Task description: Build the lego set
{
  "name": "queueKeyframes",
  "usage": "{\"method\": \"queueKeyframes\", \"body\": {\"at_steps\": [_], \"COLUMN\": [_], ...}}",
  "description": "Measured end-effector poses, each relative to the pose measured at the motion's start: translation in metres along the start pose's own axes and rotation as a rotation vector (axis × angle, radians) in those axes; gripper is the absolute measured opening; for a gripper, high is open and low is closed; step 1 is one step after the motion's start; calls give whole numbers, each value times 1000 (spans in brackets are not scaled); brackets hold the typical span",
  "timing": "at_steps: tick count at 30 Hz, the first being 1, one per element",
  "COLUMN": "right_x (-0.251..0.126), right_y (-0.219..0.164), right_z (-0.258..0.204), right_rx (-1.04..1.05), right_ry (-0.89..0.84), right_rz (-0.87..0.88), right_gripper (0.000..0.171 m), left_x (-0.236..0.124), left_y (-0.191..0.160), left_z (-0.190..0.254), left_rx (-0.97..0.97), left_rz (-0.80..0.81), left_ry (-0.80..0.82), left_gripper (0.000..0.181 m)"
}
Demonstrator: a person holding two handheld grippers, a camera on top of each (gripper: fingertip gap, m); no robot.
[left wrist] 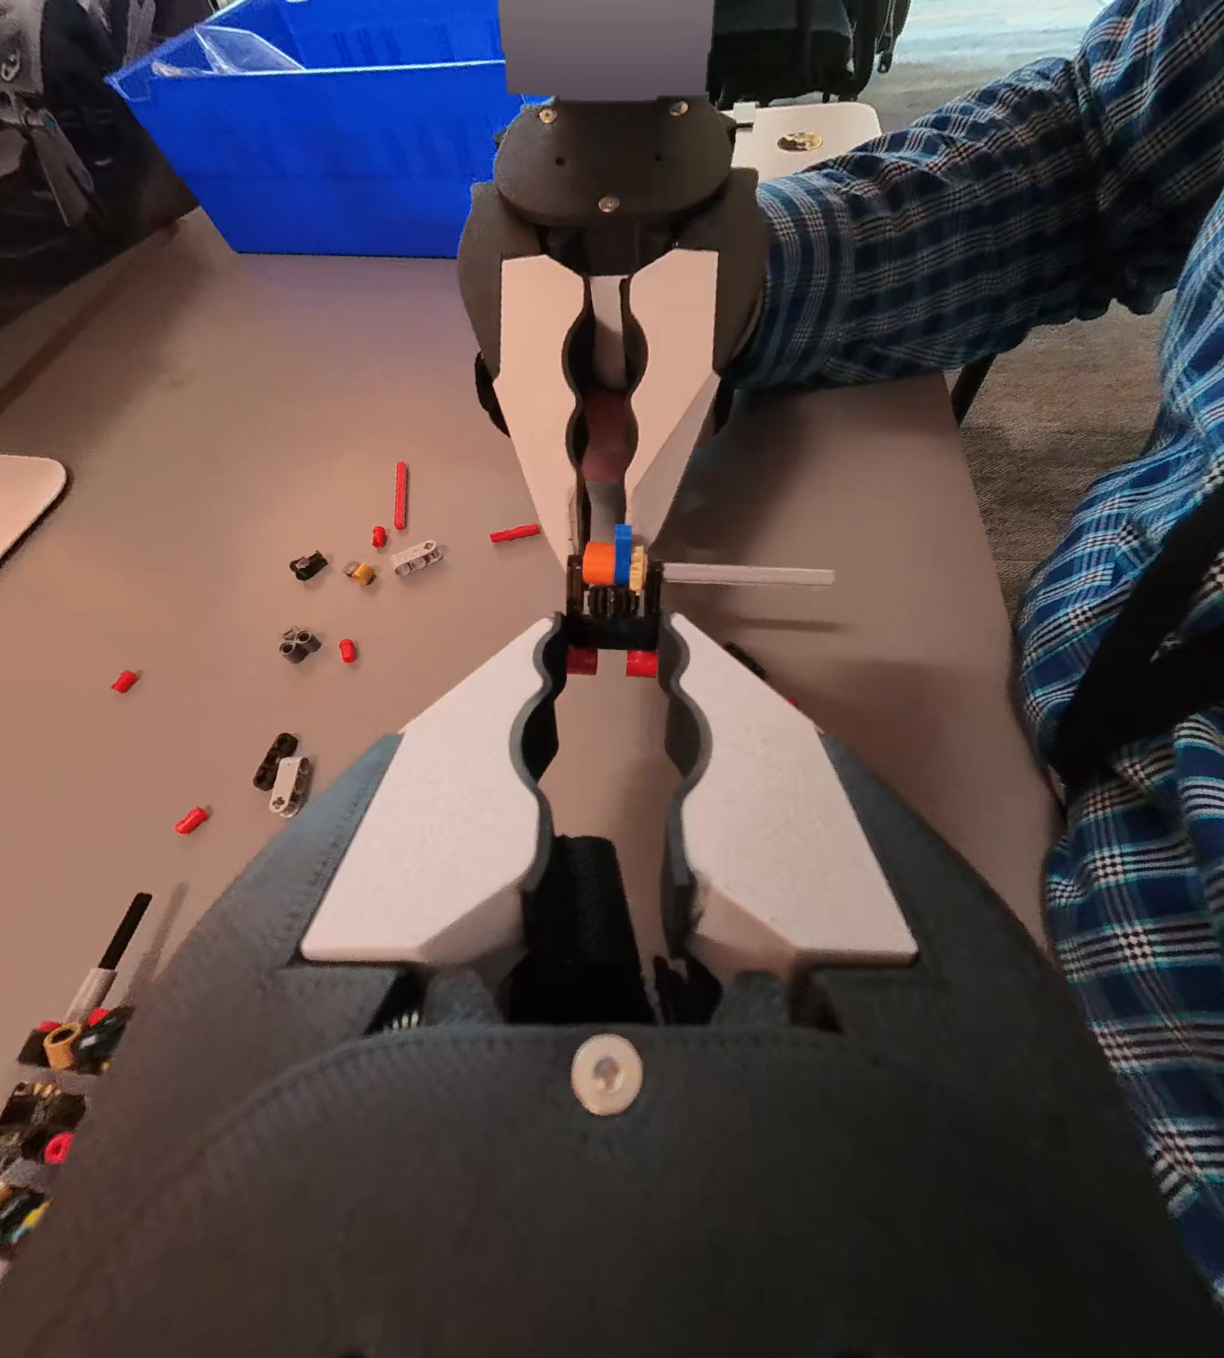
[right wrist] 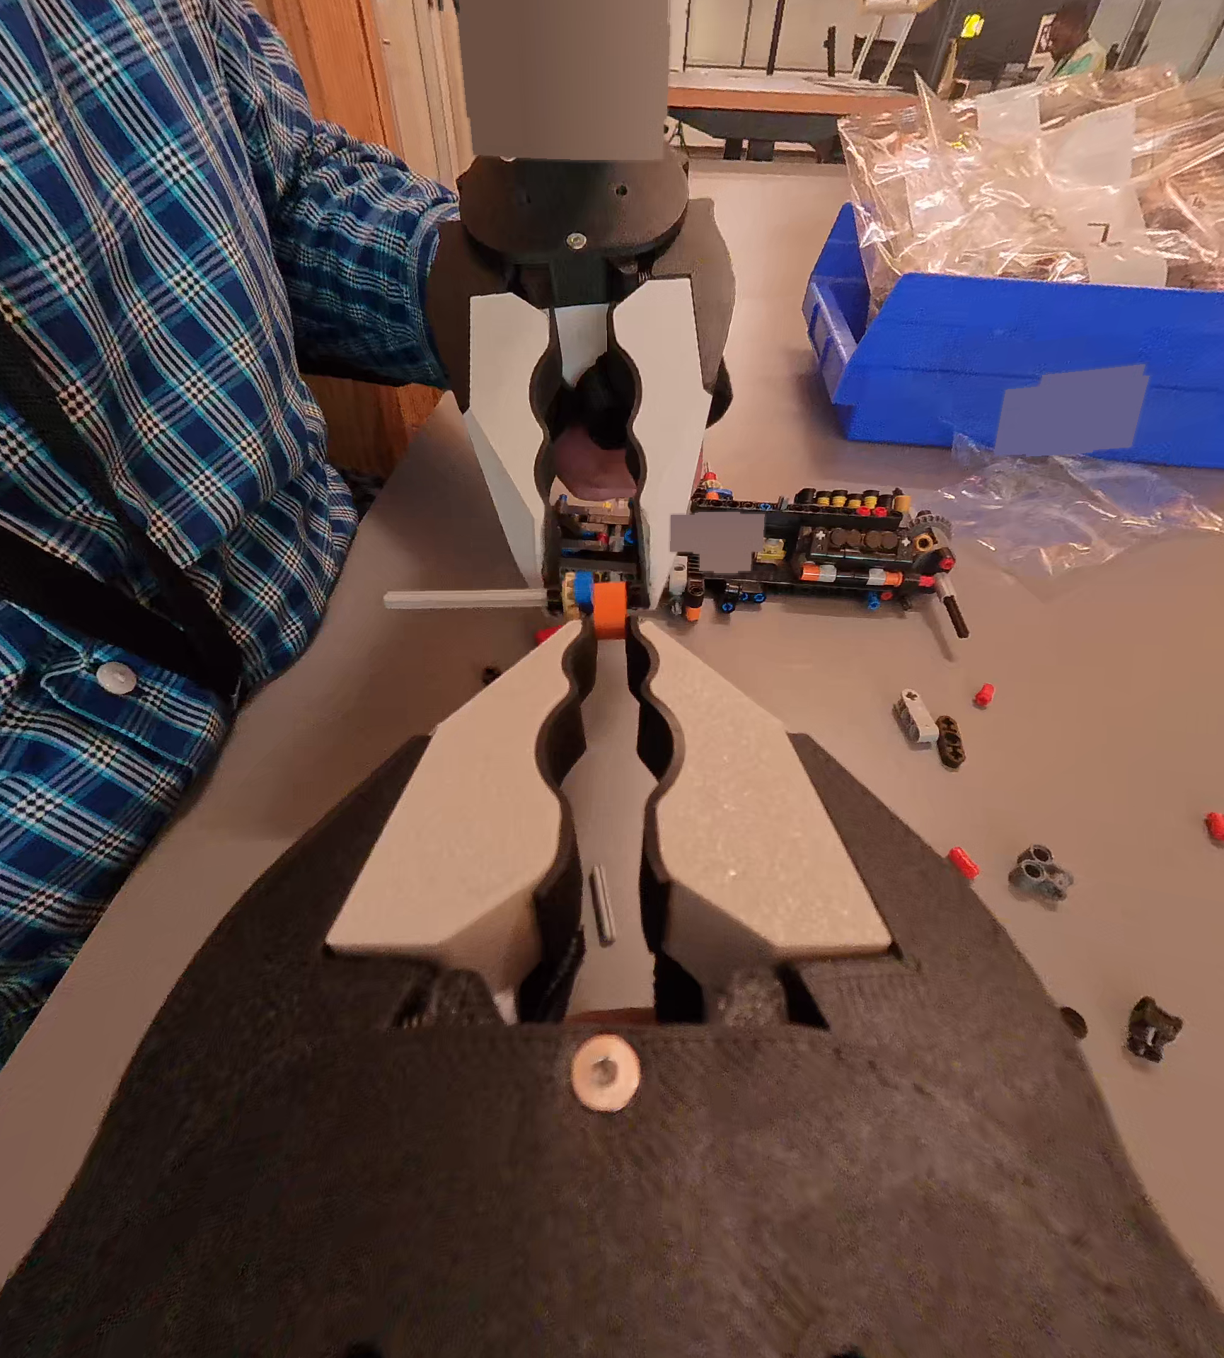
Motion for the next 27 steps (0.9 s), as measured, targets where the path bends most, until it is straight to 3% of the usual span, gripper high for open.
{"method": "queueKeyframes", "body": {"at_steps": [11, 27], "right_x": [1, 2], "right_y": [-1, -2], "right_z": [4, 6], "right_rx": [85, 125], "right_ry": [33, 44], "right_rz": [31, 40], "right_gripper": [4, 4], "left_x": [1, 0], "left_y": [-1, -1], "left_z": [-1, 4], "left_rx": [-36, -22], "left_rz": [16, 8], "left_ry": [-4, -128], "left_gripper": [25, 60]}}
Point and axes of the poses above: each gripper's, where its closed fingertips meet, x out along the fingers, y out of its top, z = x × y across the jaws, the point moved 10 cm from there along -x, back along the fingers, and after that the axes turned 11 degrees about -z, right-handed, at the moved point
